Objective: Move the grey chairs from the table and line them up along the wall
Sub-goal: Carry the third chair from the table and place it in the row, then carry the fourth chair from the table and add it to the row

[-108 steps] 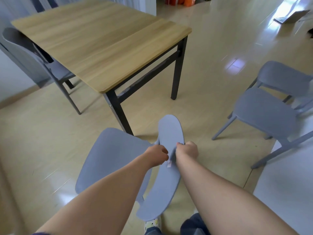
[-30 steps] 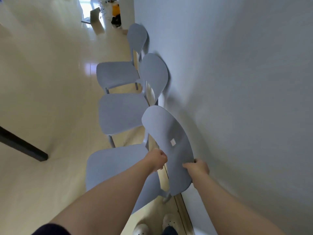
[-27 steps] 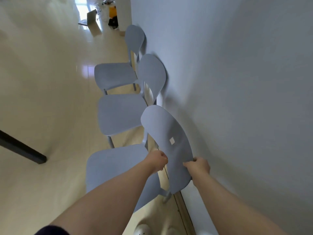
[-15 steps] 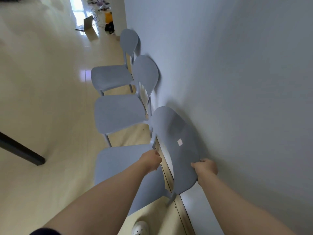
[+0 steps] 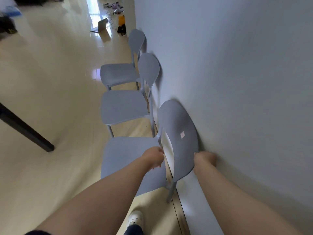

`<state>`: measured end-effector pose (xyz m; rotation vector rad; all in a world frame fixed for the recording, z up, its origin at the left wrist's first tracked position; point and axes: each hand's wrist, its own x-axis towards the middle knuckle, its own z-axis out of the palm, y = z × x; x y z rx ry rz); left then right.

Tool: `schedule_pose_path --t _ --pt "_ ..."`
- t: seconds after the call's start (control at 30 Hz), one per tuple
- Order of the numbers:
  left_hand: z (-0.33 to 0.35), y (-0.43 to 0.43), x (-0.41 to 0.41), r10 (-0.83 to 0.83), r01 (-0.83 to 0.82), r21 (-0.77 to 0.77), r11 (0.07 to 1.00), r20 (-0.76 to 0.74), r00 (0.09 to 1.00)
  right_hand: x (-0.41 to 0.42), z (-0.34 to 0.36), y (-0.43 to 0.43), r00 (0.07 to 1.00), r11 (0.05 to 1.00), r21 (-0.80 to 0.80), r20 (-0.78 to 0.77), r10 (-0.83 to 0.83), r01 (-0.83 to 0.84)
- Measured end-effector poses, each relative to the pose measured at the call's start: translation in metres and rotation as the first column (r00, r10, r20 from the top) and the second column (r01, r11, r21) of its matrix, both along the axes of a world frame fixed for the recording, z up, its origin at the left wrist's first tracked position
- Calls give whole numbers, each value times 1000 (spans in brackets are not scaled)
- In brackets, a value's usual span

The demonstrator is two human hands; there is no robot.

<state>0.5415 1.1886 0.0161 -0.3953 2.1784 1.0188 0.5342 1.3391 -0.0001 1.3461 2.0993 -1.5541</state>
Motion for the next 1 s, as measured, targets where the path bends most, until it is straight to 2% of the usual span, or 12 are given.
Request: schedule_pose_path --t 0.13,0.3,0.47,0.7,0.8,0.87,1.0 --pt "-1 -1 14 64 -63 11 998 -31 998 6 -1 5 995 997 28 -60 78 -76" --pt "12 -5 50 131 -129 30 991 -102 986 32 24 -6 947 944 148 -87 311 -296" --pt "16 -37 101 257 -253 48 966 -120 959 64 16 -53 807 814 44 -103 581 -580" --pt "25 -119 168 465 -477 -15 879 -197 863 121 14 -144 540 540 -20 -3 841 -841" --pt "29 -163 209 514 -539 -58 840 -228 827 148 24 -204 345 343 68 21 938 -937" --pt "32 -196 241 538 -572 -113 812 -234 810 173 34 -254 210 211 121 -18 978 -970" --pt "46 -273 319 631 -681 -175 712 -266 728 244 52 -352 1 8 104 -66 998 -995"
